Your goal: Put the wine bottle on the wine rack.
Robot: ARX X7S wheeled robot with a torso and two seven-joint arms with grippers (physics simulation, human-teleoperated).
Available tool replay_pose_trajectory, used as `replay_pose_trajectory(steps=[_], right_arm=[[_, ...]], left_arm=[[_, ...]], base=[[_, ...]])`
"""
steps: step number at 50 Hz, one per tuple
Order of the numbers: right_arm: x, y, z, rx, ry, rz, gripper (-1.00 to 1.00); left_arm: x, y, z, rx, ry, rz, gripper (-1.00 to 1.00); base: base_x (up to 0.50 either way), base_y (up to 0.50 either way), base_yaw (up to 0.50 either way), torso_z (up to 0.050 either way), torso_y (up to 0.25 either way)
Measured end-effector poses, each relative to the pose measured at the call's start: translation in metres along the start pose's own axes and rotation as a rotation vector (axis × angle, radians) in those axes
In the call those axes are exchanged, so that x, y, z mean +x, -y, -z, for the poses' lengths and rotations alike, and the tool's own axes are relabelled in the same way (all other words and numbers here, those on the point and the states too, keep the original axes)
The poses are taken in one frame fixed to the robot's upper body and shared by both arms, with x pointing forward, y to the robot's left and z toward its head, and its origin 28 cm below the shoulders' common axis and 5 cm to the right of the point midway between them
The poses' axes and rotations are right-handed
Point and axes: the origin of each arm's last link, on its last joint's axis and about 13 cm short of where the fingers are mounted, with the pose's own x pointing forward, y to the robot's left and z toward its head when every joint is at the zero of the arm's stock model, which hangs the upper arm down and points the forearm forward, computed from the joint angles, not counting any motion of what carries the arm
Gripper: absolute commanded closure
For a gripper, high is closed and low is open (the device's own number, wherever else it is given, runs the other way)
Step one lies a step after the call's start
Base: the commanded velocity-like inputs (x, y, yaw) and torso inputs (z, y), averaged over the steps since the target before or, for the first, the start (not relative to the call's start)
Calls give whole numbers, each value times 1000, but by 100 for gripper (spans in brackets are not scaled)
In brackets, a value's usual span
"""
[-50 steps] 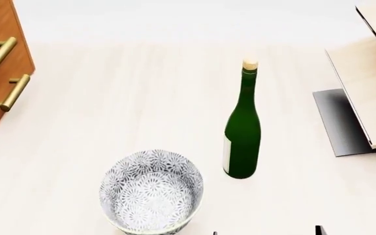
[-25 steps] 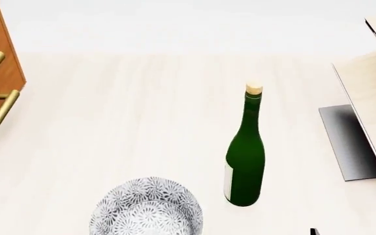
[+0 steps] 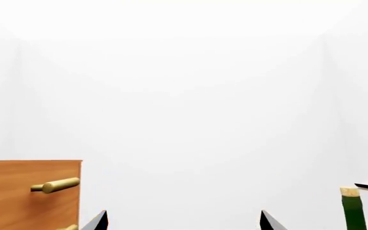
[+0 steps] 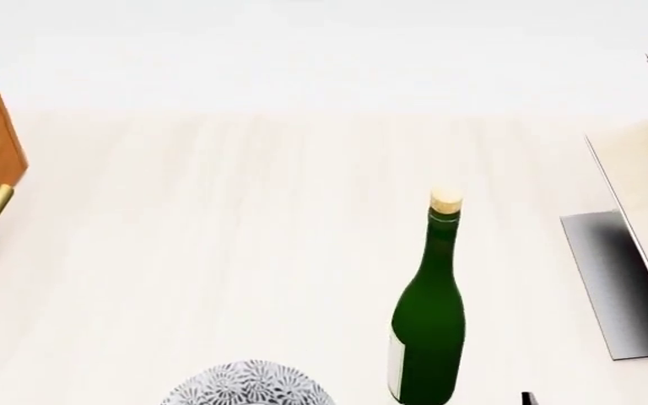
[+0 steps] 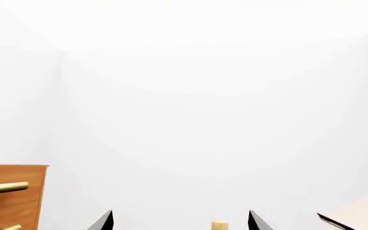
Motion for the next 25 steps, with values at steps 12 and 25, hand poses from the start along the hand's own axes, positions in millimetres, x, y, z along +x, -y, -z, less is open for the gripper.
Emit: replay_pose_trajectory(steps=[12, 25], right_arm=[[0, 0, 1, -2, -4, 0, -100], [1, -1, 4, 2, -19, -3, -100]], left_arm=[[0, 0, 1, 1, -2, 0, -100], [0, 0, 2, 2, -4, 2, -100]], base=[[200, 0, 0, 0, 0], [34, 0, 0, 0, 1]])
